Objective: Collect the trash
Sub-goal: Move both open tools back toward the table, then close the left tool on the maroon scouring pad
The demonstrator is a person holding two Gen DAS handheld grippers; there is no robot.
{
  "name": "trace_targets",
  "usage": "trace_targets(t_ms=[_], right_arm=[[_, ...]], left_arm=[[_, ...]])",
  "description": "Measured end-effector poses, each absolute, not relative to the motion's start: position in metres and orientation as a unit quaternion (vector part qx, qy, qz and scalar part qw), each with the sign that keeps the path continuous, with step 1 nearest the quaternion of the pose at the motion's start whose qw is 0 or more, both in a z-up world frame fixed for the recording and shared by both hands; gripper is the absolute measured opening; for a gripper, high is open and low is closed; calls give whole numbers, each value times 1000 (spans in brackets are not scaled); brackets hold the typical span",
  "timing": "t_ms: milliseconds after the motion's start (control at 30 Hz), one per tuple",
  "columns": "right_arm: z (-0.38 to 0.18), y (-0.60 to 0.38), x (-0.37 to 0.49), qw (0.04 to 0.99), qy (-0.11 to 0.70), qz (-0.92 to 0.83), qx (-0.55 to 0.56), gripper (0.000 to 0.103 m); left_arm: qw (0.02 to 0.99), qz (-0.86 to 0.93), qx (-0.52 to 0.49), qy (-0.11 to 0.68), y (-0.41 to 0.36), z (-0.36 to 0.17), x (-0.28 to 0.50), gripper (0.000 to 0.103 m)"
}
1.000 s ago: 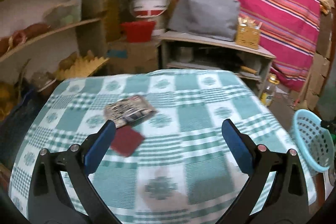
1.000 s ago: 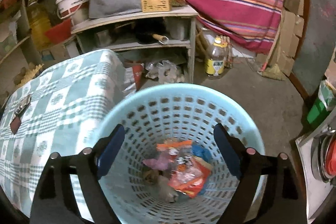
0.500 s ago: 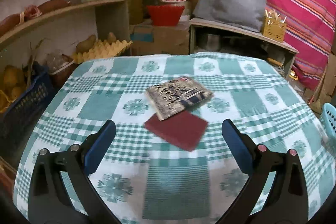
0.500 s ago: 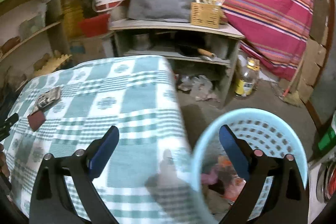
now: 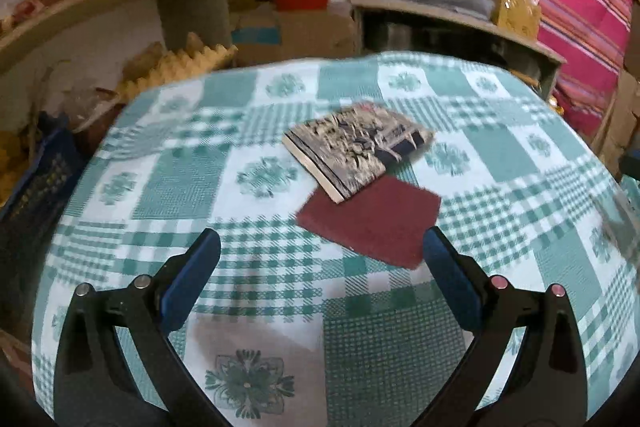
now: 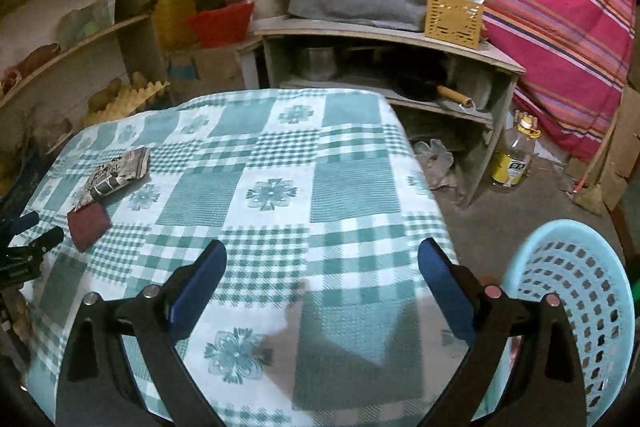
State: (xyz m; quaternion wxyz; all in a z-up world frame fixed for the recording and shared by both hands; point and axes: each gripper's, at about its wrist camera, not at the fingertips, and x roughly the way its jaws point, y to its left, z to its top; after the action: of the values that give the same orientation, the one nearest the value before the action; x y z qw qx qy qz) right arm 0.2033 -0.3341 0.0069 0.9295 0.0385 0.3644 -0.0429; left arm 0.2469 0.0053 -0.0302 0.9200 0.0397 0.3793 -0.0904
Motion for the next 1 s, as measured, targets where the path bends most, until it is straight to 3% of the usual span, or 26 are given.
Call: trace_targets(t_ms=[267,600,1000], right_arm=[[-4,-323,220,924,379,-27,32,94],[-11,-315,236,918,393,-14,42,94],[-7,-284,240,917,398,-1,18,94]], left_arm=[[906,-115,26,407,-2,-39,266,97],[889,-139,95,427,-39,-47,278,98],[890,-148,64,428,-28,-45,279,95]])
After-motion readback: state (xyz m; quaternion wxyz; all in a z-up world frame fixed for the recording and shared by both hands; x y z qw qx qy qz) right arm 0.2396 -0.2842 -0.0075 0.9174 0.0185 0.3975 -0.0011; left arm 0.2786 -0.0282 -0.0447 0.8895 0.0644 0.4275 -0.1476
